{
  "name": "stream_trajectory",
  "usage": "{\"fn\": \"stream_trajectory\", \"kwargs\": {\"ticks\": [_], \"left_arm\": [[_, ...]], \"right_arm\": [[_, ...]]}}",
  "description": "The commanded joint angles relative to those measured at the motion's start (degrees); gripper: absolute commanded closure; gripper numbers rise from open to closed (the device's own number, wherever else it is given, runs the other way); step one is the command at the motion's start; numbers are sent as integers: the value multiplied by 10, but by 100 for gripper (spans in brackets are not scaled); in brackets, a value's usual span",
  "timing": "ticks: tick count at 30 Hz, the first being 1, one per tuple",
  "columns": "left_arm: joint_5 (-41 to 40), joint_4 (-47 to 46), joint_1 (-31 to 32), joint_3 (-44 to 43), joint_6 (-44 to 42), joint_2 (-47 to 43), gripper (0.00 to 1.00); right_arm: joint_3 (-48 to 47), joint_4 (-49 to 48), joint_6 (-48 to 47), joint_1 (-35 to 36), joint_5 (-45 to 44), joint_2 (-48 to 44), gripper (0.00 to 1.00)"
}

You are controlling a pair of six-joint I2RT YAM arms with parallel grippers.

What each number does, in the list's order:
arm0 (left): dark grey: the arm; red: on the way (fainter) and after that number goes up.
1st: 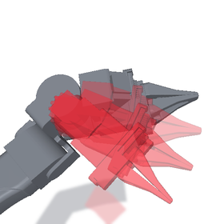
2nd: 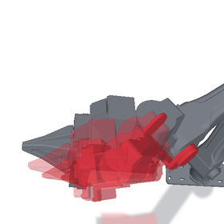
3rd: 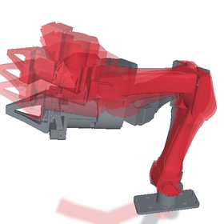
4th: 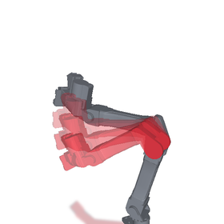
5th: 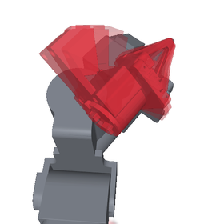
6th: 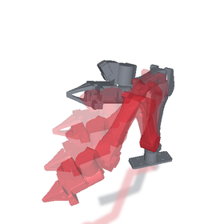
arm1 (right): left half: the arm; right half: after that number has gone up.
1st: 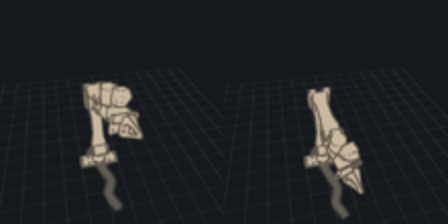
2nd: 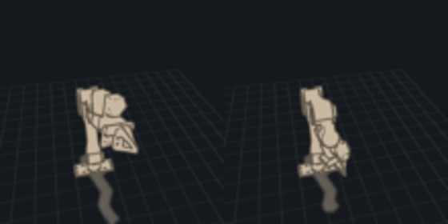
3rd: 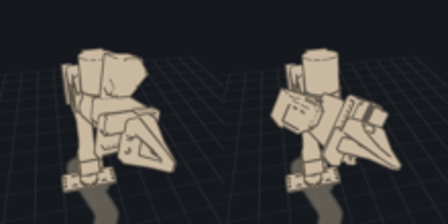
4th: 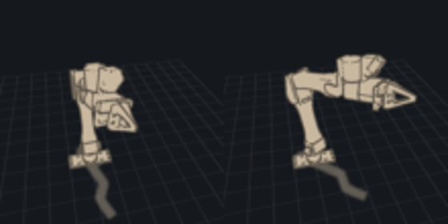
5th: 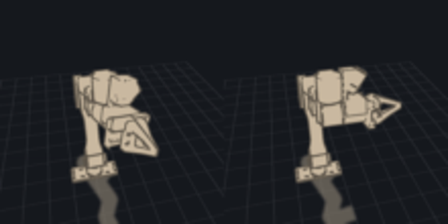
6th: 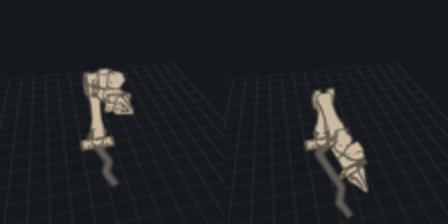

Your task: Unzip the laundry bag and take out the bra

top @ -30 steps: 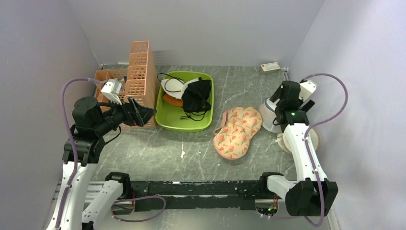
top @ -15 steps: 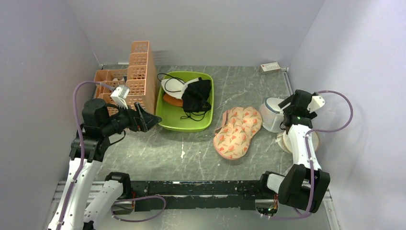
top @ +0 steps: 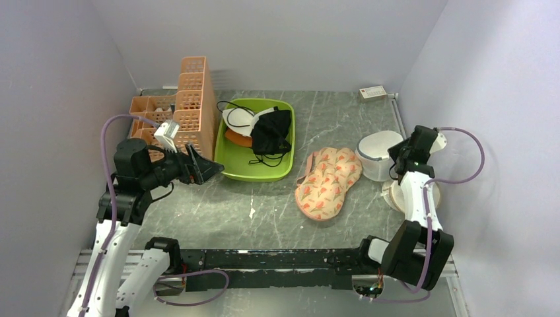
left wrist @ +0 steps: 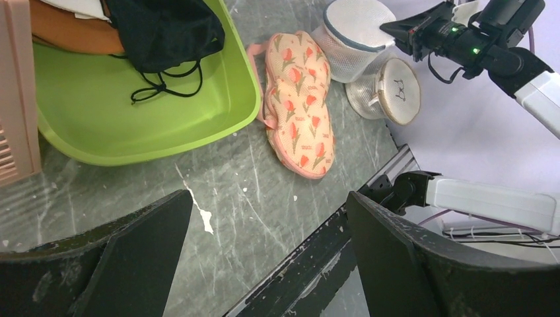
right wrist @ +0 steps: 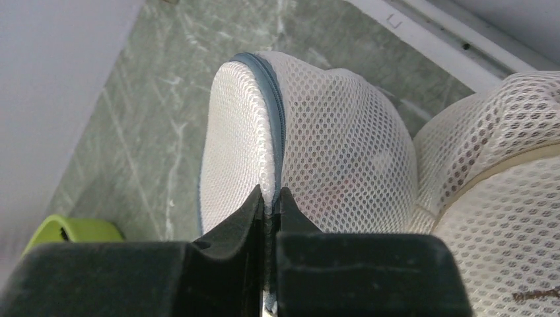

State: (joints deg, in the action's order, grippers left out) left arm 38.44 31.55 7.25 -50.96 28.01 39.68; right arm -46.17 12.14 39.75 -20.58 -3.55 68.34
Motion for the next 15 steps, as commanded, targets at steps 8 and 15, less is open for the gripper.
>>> {"fn": "stream_trajectory", "kwargs": {"ticks": [8,15], "left_arm": [[45,-40,-7,26,28,8,1],[52,-67,-6,46,50,16,1]], "right_arm": [[-69,24,-34,-4,199,-130,100],[-103,38,-32,88,393,-135,100]]}}
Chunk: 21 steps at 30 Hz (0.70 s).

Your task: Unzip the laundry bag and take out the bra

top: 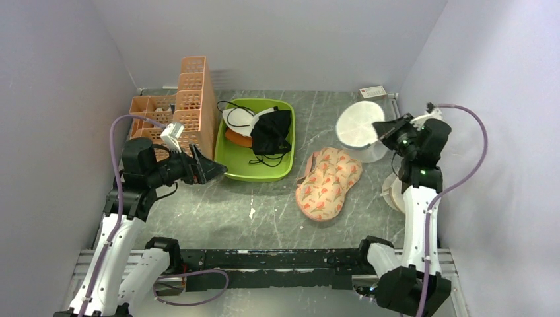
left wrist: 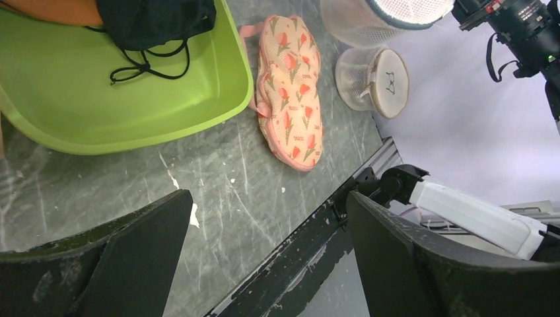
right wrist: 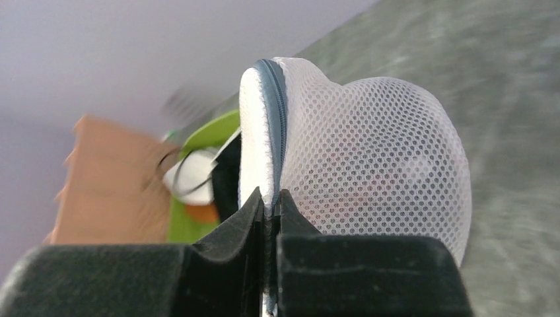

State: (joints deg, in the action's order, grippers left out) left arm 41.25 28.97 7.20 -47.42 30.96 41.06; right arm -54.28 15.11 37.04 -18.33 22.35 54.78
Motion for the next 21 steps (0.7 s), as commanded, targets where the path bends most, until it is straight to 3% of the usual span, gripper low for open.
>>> {"fn": "stream_trajectory", "kwargs": {"ticks": [1,6,12,17,21], "left_arm": [[26,-47,-5,14,23,4,1],[5,-29,-3,-7,-3,30,1],[-19,19,0,-49,-30,53,1],[-19,25,2,-45,-21,41,1],[-11,35,5,-38,-9,26,1]], "right_arm": [[-21,6,1,105,138,2,100],[37,-85,105,338,127,-5,100],[115,-197,192,600,15,9,100],[154,-309,236,692,-18,94,100],[165,-369,264,714,-48,148,100]]}}
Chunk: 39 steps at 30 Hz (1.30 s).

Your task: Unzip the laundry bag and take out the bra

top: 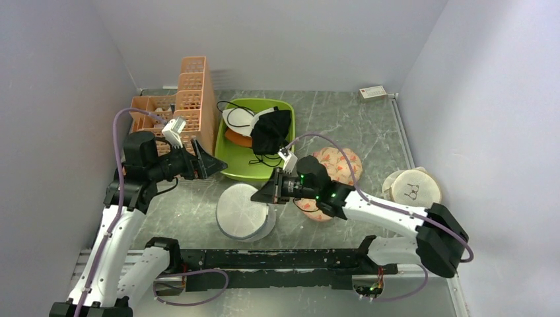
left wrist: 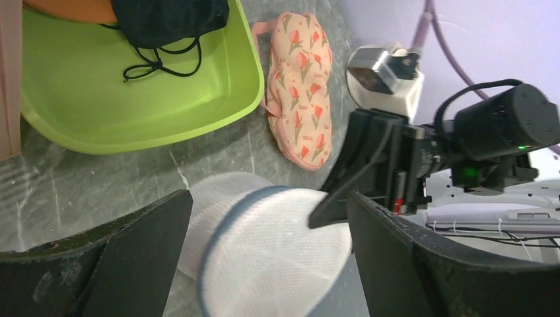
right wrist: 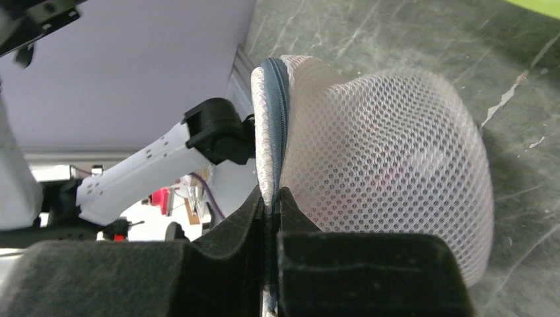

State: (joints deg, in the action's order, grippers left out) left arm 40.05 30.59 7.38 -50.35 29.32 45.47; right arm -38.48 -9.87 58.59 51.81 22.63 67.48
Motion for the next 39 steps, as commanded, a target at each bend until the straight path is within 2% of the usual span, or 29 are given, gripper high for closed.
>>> {"fn": "stream_trajectory", "kwargs": {"ticks": [1,5,9,13,19,24,27,30,34,39], "left_arm": [[4,18,4,-6,12,-24,1],[1,26,10,-1,18,-38,1],[-17,36,29,-6,10,-33,1],[-50,12,91,9,24,-13,1],[-291,-11,372,8,62,51,4],[-516,28,563,-52,68,135,11],[-622,64,649,-98,73,198,13],[-675,91,686,-130,77,259,17],[-730,136,693,-161,87,321,27],[-739,134,694,-159,86,338,45]], "right_arm": [[16,-127,59,13,-69,24,100],[63,-155,109,13,-157,9,100],[93,-128,147,14,-240,-23,100],[105,-89,170,15,-276,-39,100],[95,-46,167,16,-282,-44,100],[84,-16,173,16,-265,-44,100],[93,-27,179,18,-263,-52,100],[99,-28,178,18,-266,-59,100],[102,-36,173,18,-252,-55,100],[111,-61,154,18,-229,-50,100]]}}
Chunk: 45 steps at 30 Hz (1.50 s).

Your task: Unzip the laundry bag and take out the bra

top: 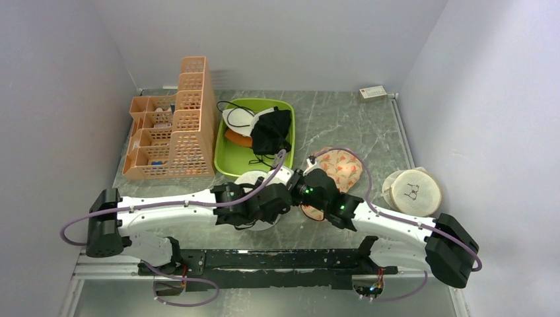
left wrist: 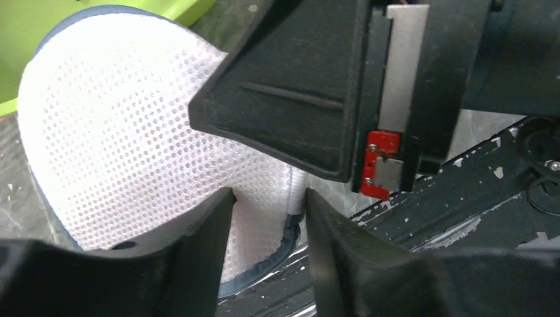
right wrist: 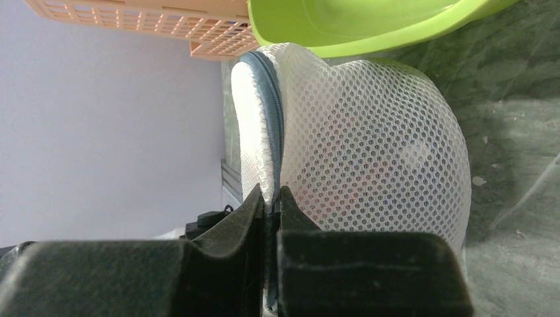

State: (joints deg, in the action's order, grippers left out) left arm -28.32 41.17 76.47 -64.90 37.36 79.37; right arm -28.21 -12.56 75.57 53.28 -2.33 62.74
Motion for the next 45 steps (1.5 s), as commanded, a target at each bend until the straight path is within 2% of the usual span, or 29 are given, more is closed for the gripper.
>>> {"fn": "stream_trajectory", "kwargs": {"ticks": [1,5,8,11,15,17,18,23,25,28,38,41,45], "left_arm": [[-51,19,3,-7,3,-5,50],[-21,-24,2,26,-1,-37,73],[2,-47,-2,54,0,-63,82],[37,-62,-19,76,3,-86,92],[84,-94,-43,106,-3,-120,93],[101,-102,-55,114,-4,-129,93],[109,-105,-60,116,-5,-132,93],[133,-118,-78,123,-5,-143,93],[141,-119,-84,123,-4,-144,93],[146,-117,-88,123,-4,-145,93],[157,-113,-96,125,-4,-150,93],[160,-114,-97,125,-5,-149,93],[163,-117,-98,125,-7,-150,93]], "right_arm": [[5,-38,-37,3,32,-1,100],[-24,1,-137,2,43,0,88],[-56,54,-264,2,41,-17,81],[-103,157,-390,1,-9,-39,74],[-121,246,-517,-1,-78,-74,61],[-105,234,-563,-2,-50,-108,46],[-96,220,-585,-2,-16,-123,44],[-39,109,-647,-1,178,-153,47],[-34,80,-652,0,208,-135,53],[-30,58,-661,9,186,-110,57],[-12,-2,-652,24,193,-69,59],[-15,-7,-650,36,186,-54,64],[-23,12,-650,52,124,-37,73]]}}
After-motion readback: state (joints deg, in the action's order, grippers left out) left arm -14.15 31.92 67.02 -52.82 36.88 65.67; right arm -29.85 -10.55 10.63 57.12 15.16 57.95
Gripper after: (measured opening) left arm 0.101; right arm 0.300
